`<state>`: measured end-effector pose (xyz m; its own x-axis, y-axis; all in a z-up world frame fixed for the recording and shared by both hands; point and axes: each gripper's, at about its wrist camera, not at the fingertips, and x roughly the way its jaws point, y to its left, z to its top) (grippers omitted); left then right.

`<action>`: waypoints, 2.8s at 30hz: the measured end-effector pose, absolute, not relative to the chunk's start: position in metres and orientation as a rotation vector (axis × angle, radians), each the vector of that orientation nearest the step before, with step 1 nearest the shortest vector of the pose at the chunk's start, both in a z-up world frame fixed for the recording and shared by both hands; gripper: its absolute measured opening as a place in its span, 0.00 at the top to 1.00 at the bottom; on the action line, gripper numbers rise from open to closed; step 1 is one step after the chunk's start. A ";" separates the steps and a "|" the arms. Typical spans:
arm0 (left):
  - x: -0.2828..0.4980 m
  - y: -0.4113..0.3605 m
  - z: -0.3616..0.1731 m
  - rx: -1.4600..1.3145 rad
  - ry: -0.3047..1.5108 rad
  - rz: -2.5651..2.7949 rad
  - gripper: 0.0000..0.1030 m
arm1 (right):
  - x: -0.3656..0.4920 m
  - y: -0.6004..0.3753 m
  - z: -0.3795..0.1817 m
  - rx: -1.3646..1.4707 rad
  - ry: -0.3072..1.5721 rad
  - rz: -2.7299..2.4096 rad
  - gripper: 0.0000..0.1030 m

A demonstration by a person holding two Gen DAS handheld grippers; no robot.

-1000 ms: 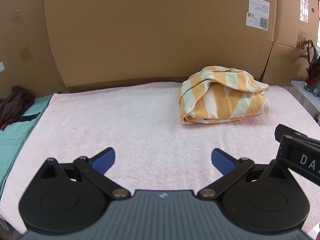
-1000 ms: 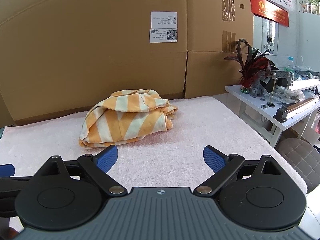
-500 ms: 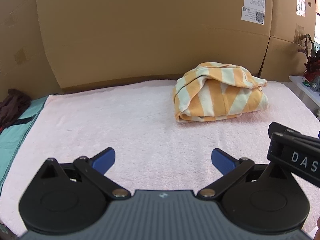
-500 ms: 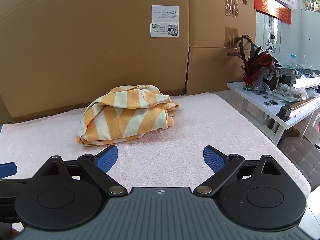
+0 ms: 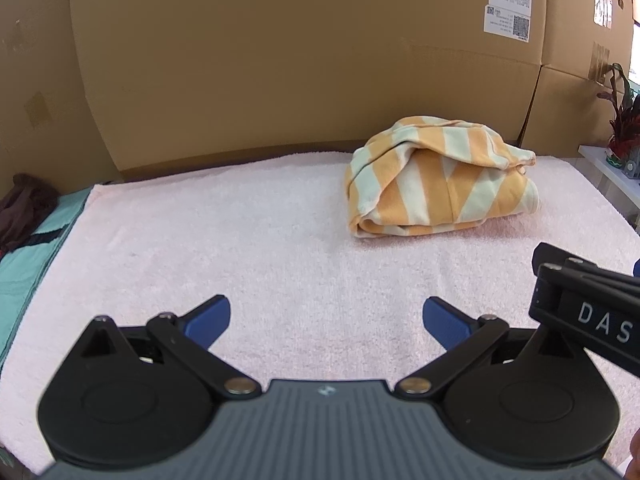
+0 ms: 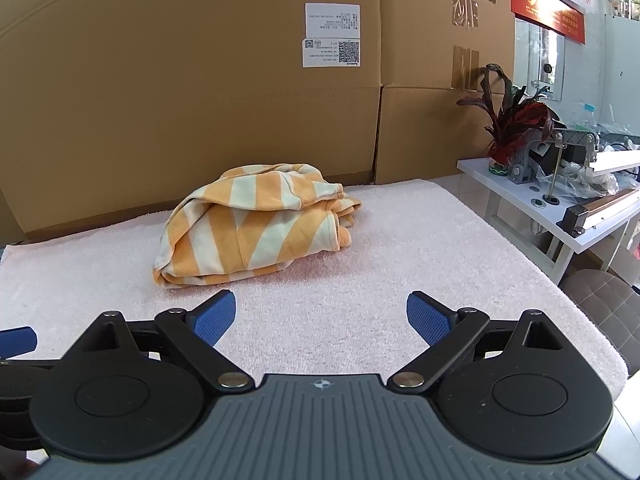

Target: Fold clothes

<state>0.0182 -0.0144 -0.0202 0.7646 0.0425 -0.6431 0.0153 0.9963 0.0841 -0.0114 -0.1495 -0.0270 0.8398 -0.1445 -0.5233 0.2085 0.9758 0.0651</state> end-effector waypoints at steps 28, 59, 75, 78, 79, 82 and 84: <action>0.038 0.006 -0.040 0.022 0.738 -0.031 0.01 | 0.016 -0.147 -0.035 0.069 0.541 -0.212 0.08; 0.095 -0.054 -0.061 0.254 0.626 -0.329 0.88 | -0.026 -0.190 -0.055 -0.008 0.546 0.046 0.90; -0.001 0.056 -0.015 0.161 0.512 -0.201 1.00 | -0.036 -0.194 -0.020 0.091 0.367 0.250 0.67; 0.005 0.066 -0.013 0.174 0.538 -0.162 1.00 | -0.034 -0.179 -0.027 0.022 0.391 0.228 0.63; 0.007 0.065 -0.011 0.190 0.534 -0.165 1.00 | -0.031 -0.175 -0.030 -0.002 0.410 0.213 0.63; 0.017 0.046 0.001 0.263 0.471 -0.224 0.62 | -0.022 -0.167 -0.038 -0.024 0.487 0.189 0.63; 0.026 0.028 0.007 0.321 0.412 -0.273 0.12 | -0.023 -0.170 -0.041 -0.001 0.523 0.184 0.63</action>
<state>0.0262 0.0280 0.0071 0.8813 -0.1937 -0.4310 0.3221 0.9136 0.2480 -0.0230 -0.1699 -0.0406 0.8502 0.1741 -0.4968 -0.1747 0.9836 0.0458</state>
